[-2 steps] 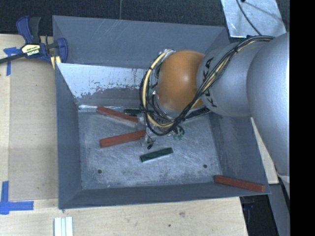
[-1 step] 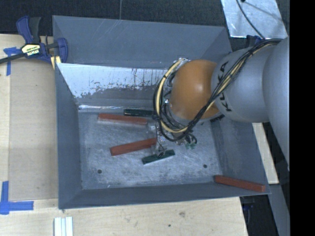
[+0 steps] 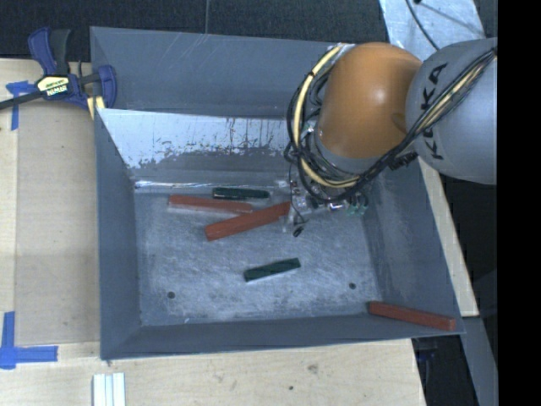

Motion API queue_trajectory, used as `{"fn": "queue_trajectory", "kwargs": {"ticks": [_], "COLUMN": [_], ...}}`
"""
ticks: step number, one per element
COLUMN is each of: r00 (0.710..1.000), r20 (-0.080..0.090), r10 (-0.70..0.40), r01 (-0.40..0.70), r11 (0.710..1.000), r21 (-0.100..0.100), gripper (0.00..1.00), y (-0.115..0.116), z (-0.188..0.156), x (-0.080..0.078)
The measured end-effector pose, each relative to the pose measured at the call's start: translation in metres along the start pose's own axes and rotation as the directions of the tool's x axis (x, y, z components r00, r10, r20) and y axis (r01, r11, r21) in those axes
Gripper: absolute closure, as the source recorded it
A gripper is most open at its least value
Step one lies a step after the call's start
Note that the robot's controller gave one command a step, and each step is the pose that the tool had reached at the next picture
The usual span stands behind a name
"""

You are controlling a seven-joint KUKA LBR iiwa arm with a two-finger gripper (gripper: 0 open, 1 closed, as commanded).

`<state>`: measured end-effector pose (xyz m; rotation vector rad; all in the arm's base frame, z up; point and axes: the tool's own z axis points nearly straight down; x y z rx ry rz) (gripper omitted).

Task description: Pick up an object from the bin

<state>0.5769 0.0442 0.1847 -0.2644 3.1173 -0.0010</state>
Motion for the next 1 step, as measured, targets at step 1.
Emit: {"fn": "queue_trajectory", "kwargs": {"ticks": [1], "r00": [0.997], "r20": [0.001], "r10": [-0.075], "r01": [0.075], "r11": [0.997], "r21": [-0.001], "gripper": [1.0], "y": [0.0061], "z": [-0.0756], "x": [-0.0232]}}
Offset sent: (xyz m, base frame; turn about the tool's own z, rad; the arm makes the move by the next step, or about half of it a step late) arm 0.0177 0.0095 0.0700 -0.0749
